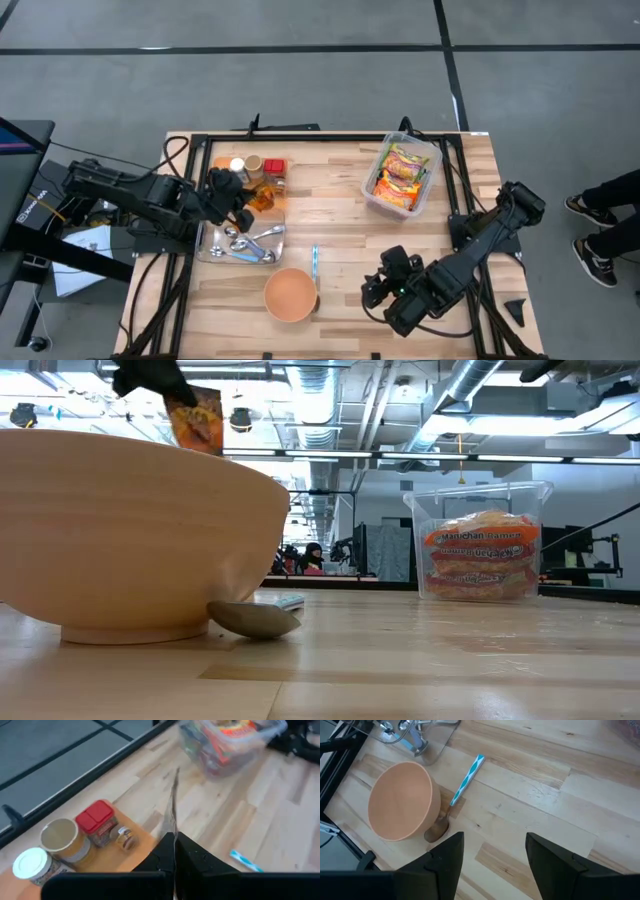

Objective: Pick & Place Food Item
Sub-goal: Put the orange seasoning bag into the orange bin

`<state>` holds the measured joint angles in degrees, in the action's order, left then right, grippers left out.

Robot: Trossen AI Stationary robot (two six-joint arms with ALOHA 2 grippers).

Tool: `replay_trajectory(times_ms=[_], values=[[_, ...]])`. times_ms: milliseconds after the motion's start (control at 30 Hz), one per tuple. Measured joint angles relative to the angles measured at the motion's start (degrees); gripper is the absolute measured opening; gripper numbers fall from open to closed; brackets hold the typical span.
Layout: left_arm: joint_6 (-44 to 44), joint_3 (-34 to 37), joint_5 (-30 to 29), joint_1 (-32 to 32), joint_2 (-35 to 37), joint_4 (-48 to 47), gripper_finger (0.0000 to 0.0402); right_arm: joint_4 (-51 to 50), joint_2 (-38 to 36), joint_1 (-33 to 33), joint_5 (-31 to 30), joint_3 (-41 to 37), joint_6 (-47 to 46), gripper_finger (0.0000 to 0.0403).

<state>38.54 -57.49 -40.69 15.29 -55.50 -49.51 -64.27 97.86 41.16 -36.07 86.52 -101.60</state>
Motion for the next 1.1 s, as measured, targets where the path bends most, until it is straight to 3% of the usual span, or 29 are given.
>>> replay_trajectory(times_ms=[267,600,900,1100], values=[[7.52,-0.02,-1.53,-0.02,-0.08,-9.17,0.0,0.02,0.0,-0.88,0.0,-0.02,1.6,0.0207],[26.33,4.13,-8.01,-0.71,-0.38,-20.42,0.0,0.42,0.02,-3.21,-0.02,-0.02,5.71,0.0207],[39.79,10.88,-7.9,-7.06,-0.38,-22.11,0.0,0.63,0.02,-4.56,-0.03,-0.02,7.17,0.0207],[41.29,14.36,-6.15,-13.88,-0.38,-22.1,0.0,0.66,0.02,-4.54,-0.02,-0.02,7.56,0.0207]])
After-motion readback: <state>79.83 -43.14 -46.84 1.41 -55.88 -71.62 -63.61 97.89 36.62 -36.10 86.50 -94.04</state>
